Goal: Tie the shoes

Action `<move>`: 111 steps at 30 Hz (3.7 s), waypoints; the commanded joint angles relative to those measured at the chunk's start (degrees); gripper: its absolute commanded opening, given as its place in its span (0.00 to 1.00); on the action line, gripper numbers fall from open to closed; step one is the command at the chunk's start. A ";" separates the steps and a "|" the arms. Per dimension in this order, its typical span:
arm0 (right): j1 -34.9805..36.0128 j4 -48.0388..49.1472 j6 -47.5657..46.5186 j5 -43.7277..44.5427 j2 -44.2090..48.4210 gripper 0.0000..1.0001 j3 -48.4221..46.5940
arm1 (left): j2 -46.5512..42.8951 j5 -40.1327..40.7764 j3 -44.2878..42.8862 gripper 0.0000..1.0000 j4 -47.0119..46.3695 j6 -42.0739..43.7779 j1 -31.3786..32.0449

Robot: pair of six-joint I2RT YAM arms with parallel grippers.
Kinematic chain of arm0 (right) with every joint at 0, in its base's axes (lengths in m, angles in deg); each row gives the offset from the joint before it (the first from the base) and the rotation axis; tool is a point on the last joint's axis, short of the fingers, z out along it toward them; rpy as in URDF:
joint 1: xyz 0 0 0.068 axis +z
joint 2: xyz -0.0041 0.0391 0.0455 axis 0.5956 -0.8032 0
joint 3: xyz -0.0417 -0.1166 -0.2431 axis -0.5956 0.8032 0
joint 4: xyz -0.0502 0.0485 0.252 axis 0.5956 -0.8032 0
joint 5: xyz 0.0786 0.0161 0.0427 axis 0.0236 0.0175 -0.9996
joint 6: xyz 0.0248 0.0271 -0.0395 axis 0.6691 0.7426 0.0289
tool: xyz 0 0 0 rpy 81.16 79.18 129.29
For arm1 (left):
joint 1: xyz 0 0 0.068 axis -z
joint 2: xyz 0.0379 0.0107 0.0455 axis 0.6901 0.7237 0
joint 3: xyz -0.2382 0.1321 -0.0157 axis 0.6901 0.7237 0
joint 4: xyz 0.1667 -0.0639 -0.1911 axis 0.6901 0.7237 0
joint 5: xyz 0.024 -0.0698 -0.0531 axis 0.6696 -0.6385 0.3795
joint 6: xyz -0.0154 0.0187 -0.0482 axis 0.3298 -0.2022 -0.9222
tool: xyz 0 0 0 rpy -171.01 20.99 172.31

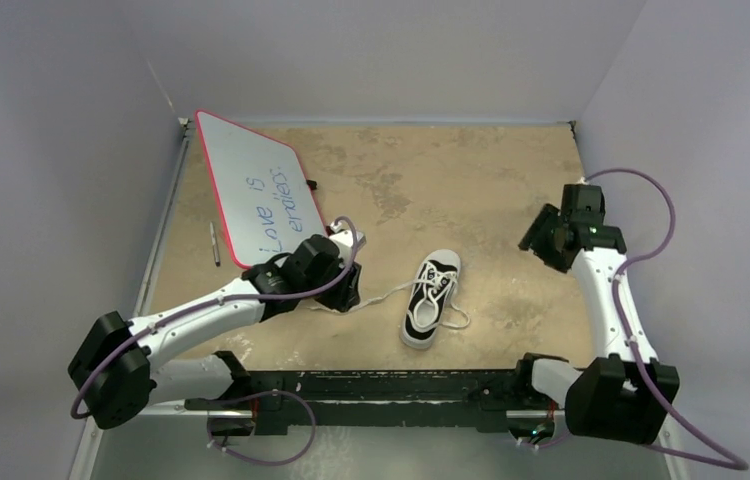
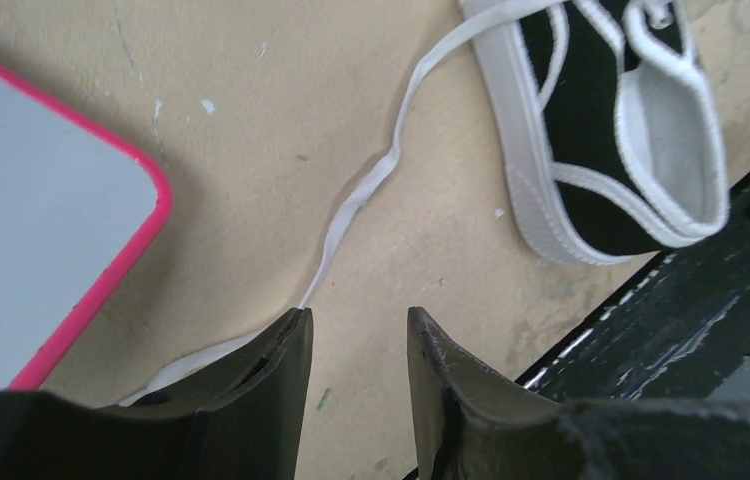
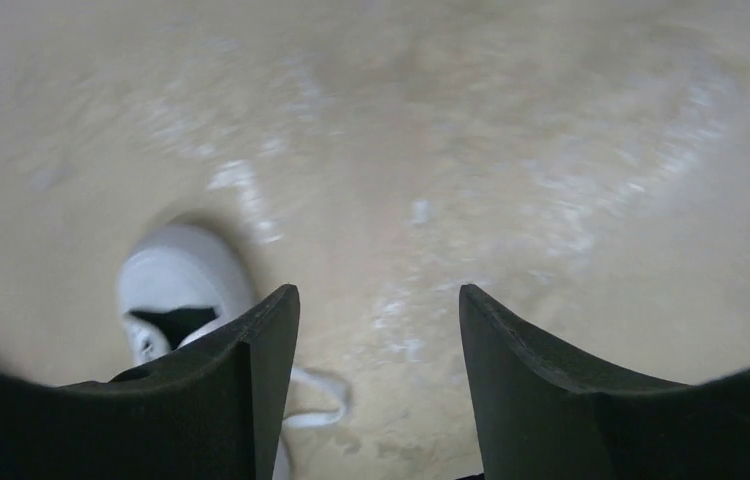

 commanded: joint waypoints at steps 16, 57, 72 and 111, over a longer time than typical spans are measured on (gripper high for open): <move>6.81 20.77 -2.63 -58.65 -30.13 0.79 -0.60 | 14.66 -12.25 -11.75 0.46 -24.56 -9.26 0.73; 34.66 25.44 -1.70 -19.53 -13.98 0.52 10.95 | 10.56 2.53 -0.83 0.52 -24.73 -0.50 0.76; 35.53 29.01 -2.71 -15.53 -15.30 0.01 14.67 | 19.17 9.19 1.55 0.55 -25.19 -4.87 6.65; 26.76 -0.66 10.40 5.52 -0.92 0.00 4.14 | 24.26 48.58 -17.43 0.00 23.43 -25.53 12.22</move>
